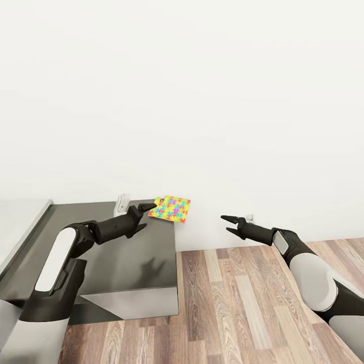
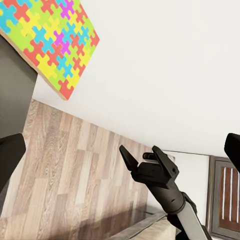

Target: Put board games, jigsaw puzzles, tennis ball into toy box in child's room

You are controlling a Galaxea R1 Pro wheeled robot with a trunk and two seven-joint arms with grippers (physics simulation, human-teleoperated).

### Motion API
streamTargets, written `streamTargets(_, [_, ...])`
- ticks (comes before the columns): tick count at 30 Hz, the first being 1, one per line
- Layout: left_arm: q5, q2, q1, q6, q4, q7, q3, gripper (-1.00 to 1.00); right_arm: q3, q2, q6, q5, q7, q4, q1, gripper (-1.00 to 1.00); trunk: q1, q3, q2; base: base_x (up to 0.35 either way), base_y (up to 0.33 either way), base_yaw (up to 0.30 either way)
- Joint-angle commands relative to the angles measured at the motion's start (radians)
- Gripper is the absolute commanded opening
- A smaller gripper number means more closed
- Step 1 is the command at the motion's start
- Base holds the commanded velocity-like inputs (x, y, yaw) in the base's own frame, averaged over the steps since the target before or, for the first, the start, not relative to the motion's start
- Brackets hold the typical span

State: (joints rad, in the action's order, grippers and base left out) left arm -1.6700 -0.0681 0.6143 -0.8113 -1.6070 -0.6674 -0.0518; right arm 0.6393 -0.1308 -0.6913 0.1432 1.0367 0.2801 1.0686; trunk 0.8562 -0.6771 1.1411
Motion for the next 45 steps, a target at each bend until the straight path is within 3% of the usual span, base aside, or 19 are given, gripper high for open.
streamTargets(1, [-0.011, -0.001, 0.001, 0.001, -0.001, -0.01, -0.001, 1.0, 0.008, 0.0, -0.006, 0.01, 0.006, 0.001, 0.001, 1.0, 0.004, -0.004, 0.008, 0.0, 0.0, 0.0])
streamTargets(26, [-0.011, -0.004, 0.002, -0.001, -0.001, -0.011, -0.002, 1.0, 0.008, -0.007, -0.002, 0.009, 0.006, 0.002, 0.001, 1.0, 0.1, -0.082, 0.183, 0.0, 0.0, 0.003])
streamTargets(35, [-0.011, -0.005, 0.002, -0.009, -0.001, -0.01, -0.002, 1.0, 0.008, -0.007, -0.002, 0.009, 0.006, 0.002, 0.002, 1.0, 0.134, -0.111, 0.246, 0.0, 0.0, 0.15])
streamTargets(45, [-0.011, -0.005, -0.001, -0.021, -0.001, -0.005, -0.008, 1.0, 0.008, -0.007, -0.002, 0.009, 0.006, 0.002, 0.002, 1.0, 0.134, -0.111, 0.246, 0.0, 0.0, 0.261])
